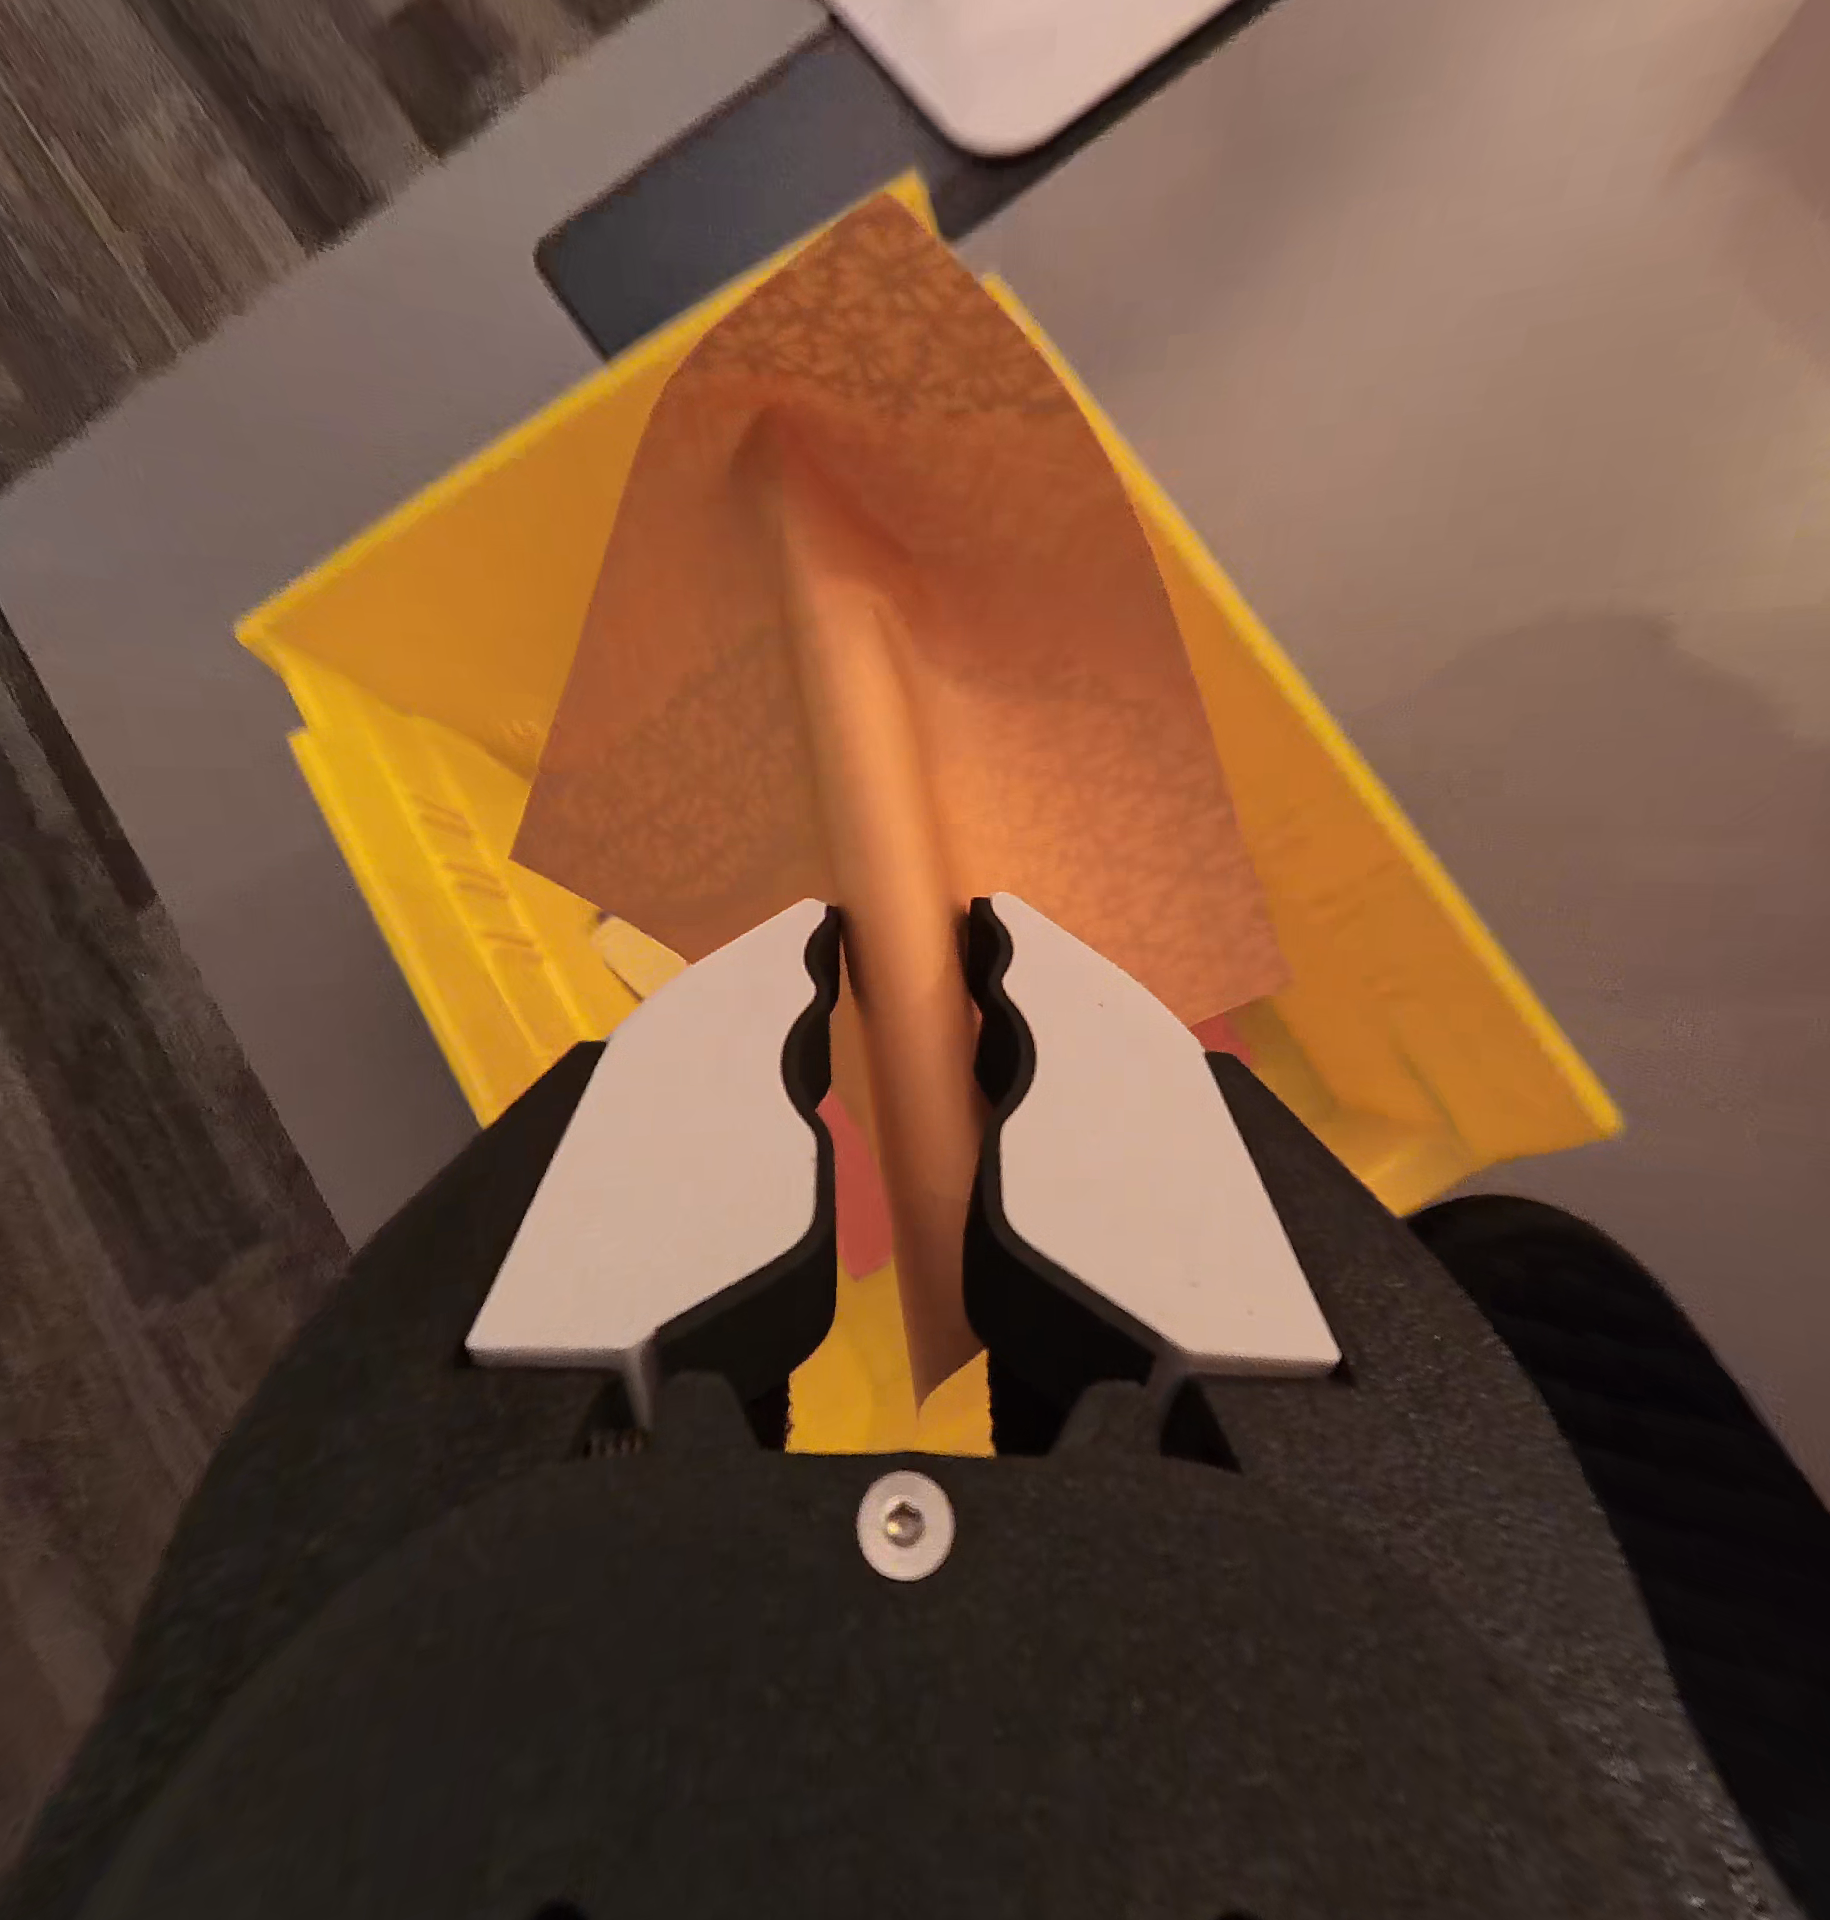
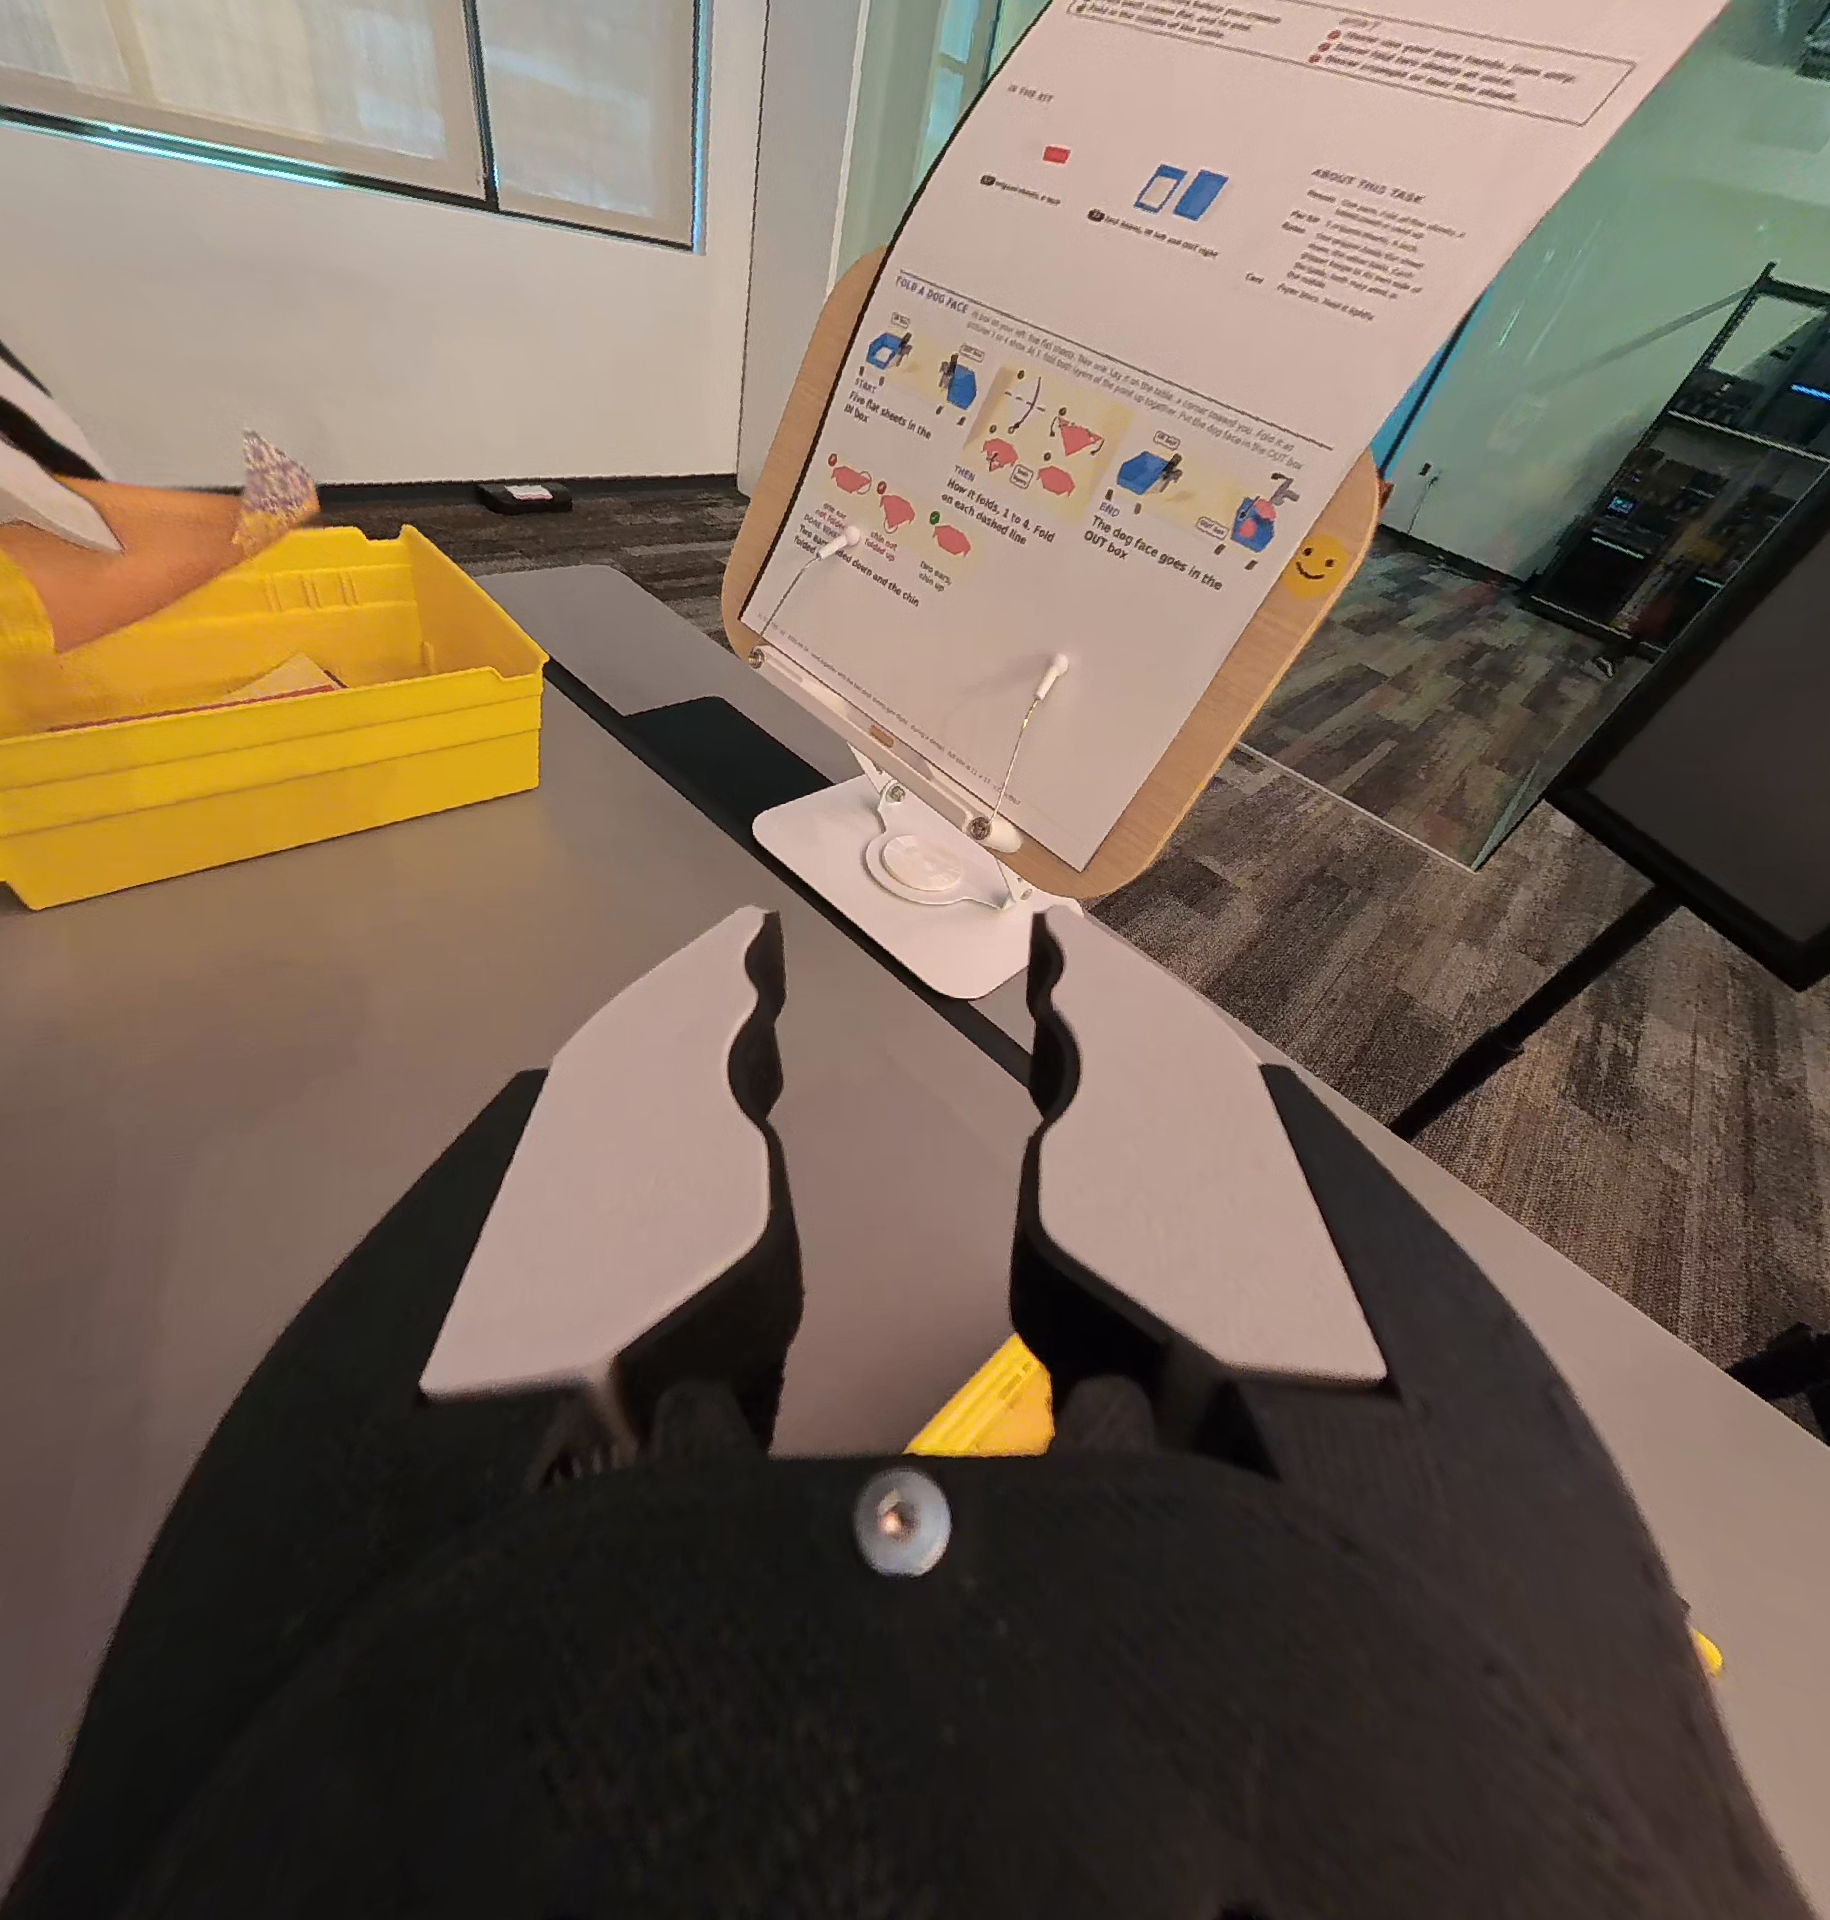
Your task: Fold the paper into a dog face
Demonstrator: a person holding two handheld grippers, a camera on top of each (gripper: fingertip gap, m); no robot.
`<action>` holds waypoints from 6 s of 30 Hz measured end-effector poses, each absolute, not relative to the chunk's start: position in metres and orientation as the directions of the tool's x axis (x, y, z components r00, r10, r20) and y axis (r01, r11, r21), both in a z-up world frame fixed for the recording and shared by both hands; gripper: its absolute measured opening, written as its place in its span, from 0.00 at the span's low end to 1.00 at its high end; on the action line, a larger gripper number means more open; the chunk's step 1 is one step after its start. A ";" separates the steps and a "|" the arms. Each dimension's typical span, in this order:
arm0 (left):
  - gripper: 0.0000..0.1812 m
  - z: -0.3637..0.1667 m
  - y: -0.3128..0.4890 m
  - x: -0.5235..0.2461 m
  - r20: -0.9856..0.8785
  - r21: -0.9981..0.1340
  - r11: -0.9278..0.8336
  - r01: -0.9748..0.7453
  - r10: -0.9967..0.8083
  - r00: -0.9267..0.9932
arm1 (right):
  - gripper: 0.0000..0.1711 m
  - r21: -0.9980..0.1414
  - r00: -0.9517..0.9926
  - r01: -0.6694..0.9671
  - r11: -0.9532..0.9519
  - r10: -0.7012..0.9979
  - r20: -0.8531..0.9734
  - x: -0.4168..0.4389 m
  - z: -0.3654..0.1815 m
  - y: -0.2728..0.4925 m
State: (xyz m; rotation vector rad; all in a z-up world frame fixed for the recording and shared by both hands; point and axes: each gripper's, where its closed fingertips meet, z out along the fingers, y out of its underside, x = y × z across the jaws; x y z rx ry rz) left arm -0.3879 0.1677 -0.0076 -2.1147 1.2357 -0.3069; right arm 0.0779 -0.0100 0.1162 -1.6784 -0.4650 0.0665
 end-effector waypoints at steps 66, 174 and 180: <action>0.17 -0.026 -0.011 -0.176 -0.240 -0.796 0.010 -0.605 -0.923 0.300 | 0.25 -0.997 0.997 0.070 -0.033 0.039 0.068 0.223 0.131 -0.088; 0.18 -0.031 -0.012 -0.225 -0.207 -0.866 0.043 -0.498 -0.938 0.279 | 0.25 -0.990 0.864 0.101 -0.097 0.502 0.039 -0.029 -0.030 -0.026; 0.18 -0.031 -0.014 -0.226 -0.207 -0.866 0.041 -0.499 -0.936 0.283 | 0.25 -0.988 0.858 0.103 -0.115 0.512 0.030 -0.031 -0.031 -0.027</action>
